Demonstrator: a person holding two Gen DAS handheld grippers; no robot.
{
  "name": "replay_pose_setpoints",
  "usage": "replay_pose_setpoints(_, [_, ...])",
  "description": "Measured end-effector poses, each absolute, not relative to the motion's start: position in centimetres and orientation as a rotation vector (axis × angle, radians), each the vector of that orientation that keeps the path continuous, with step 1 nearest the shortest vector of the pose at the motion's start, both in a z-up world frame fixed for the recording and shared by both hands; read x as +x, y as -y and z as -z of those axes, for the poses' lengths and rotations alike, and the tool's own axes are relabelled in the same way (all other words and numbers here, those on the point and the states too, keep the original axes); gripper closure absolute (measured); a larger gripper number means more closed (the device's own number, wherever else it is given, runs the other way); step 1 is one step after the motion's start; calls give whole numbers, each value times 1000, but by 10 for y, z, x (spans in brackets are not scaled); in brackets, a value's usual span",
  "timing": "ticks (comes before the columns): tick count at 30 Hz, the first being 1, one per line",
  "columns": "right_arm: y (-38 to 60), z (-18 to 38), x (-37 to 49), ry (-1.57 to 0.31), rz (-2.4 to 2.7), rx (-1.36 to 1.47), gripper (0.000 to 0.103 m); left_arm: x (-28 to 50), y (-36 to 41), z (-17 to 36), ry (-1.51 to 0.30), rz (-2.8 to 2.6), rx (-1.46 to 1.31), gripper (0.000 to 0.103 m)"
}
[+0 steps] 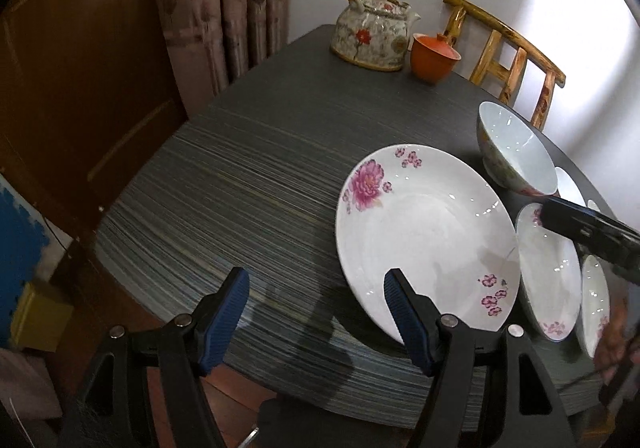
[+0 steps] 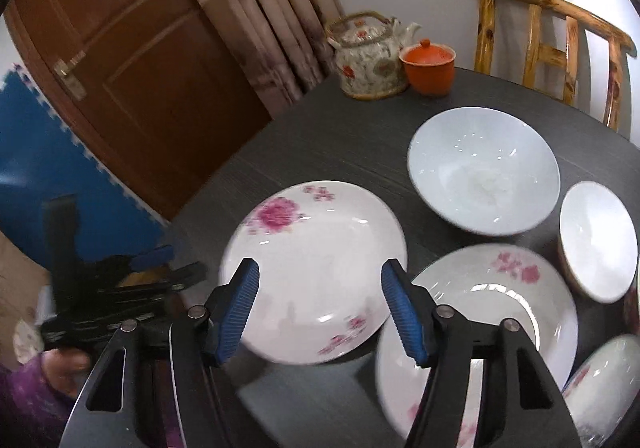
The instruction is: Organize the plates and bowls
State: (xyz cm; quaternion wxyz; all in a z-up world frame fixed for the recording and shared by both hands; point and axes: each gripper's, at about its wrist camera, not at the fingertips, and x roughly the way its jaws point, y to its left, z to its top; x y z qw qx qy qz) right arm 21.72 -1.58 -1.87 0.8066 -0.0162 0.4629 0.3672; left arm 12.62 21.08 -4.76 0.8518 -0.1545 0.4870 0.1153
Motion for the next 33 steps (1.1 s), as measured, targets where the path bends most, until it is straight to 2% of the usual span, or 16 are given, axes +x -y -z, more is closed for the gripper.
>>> replay_pose_setpoints(6, [0, 43, 249, -1062, -760, -95, 47, 135, -209, 60, -1063, -217, -340, 31])
replay_pose_setpoints(16, [-11, 72, 275, -1145, -728, -125, 48, 145, -202, 76, -1106, -236, -263, 31])
replay_pose_setpoints(18, [-10, 76, 277, -1160, -730, -111, 53, 147, -201, 81, -1117, -235, -251, 31])
replay_pose_setpoints(20, [-10, 81, 279, -1179, -720, -120, 63, 149, -200, 84, -1128, -227, -243, 31])
replay_pose_setpoints(22, [-11, 86, 280, -1197, -717, -128, 66, 151, -196, 87, -1134, -227, -215, 31])
replay_pose_setpoints(28, [-11, 91, 278, -1208, -713, -131, 83, 157, -188, 93, -1127, -175, -188, 32])
replay_pose_setpoints(29, [-11, 92, 278, -1204, -702, -139, 86, 158, -188, 93, -1125, -167, -189, 34])
replay_pose_setpoints(31, [-8, 92, 279, -1206, -696, -124, 88, 156, -188, 93, -1108, -132, -205, 56])
replay_pose_setpoints(33, [-5, 93, 283, -1209, -699, -106, 89, 157, -184, 91, -1094, -110, -214, 71])
